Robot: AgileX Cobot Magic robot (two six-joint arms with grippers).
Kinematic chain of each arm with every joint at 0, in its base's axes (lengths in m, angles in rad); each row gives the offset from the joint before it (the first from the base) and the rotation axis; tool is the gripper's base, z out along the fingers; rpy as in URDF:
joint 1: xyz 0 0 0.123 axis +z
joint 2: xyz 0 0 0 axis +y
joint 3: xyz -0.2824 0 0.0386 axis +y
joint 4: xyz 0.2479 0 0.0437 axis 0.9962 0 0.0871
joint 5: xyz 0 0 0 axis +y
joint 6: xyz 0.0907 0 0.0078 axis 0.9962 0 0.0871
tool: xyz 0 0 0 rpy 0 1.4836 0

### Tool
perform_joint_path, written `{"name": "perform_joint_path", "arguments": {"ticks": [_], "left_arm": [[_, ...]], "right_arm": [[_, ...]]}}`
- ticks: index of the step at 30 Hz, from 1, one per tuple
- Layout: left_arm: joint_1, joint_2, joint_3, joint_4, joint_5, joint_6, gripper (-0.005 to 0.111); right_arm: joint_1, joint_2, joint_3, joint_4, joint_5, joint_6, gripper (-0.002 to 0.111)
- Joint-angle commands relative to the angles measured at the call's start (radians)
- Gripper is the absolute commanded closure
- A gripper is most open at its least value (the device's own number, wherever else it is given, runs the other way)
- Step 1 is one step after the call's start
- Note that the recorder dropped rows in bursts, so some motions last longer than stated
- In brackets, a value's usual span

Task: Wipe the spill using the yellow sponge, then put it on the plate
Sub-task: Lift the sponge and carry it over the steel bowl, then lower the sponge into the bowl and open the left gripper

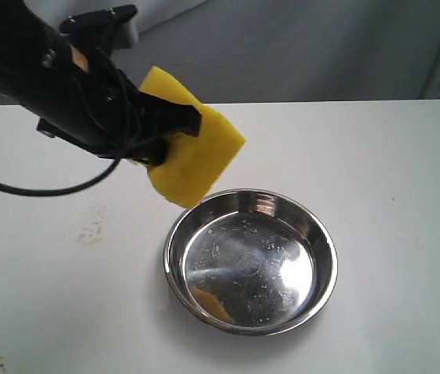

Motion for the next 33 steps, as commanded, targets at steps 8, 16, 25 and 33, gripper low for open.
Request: {"name": "perform_joint_path", "arguments": {"ticks": [8, 16, 25, 33], "left_arm": [[-0.212, 0.349, -0.249, 0.185, 0.216, -0.068, 0.107], [-0.223, 0.464, -0.343, 0.114, 0.231, -0.068, 0.106], [-0.223, 0.501, -0.341, 0.116, 0.287, -0.068, 0.083], [-0.223, 0.506, -0.343, 0.116, 0.258, -0.071, 0.044]], "right_arm": [[0.002, -0.003, 0.004, -0.013, -0.004, -0.002, 0.108], [0.002, -0.003, 0.004, -0.013, -0.004, -0.002, 0.108], [0.002, -0.003, 0.004, -0.013, -0.004, -0.002, 0.108], [0.002, -0.003, 0.004, -0.013, -0.004, -0.002, 0.108]]}}
